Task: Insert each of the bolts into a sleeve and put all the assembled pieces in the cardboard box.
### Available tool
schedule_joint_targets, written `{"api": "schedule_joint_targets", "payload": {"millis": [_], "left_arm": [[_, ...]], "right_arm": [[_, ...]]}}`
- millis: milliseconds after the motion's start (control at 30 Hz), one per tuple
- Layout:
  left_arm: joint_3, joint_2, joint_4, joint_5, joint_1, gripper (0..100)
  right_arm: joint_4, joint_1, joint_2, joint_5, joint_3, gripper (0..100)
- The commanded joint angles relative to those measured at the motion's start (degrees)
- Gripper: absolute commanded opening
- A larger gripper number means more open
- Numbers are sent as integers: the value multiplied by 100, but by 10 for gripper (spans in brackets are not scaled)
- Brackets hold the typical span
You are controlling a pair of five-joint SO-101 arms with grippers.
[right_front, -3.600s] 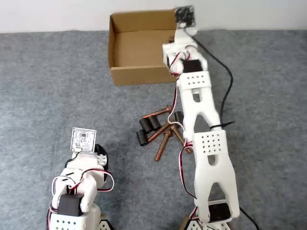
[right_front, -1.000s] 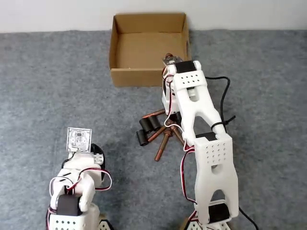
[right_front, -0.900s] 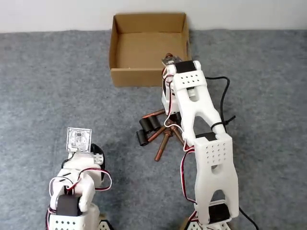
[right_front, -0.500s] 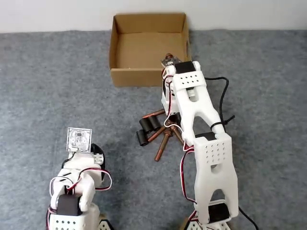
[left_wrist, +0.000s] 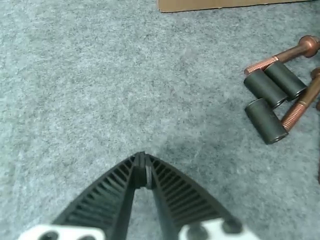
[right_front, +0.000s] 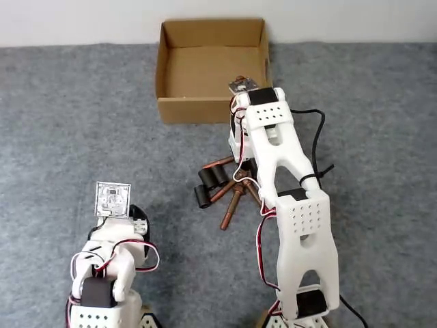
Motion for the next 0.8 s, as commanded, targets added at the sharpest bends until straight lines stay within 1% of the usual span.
{"api": "schedule_joint_targets", "payload": {"millis": [0,167,300,467,567,667,767], "left_arm": [[-22,-18,-141,-44,-35,5],[-22,-18,-141,-44,-35,5],[-22,-18,-141,-44,-35,5],[-22,-18,-141,-44,-35,5],[-22,-18,-141,-44,-35,5],[-22,-18,-141,-44,-35,5],[-22,-18,-141,-44,-35,5]], "right_arm": [[-84,145,127,70,-44,135],[-40,259,418,44,-44,82],[-40,251,453,44,-44,6],[101,224,119,26,-53,9],[435,224,-330,9,-53,9],[840,224,-848,-299,-53,9],[927,251,-1490,-624,70,9]]}}
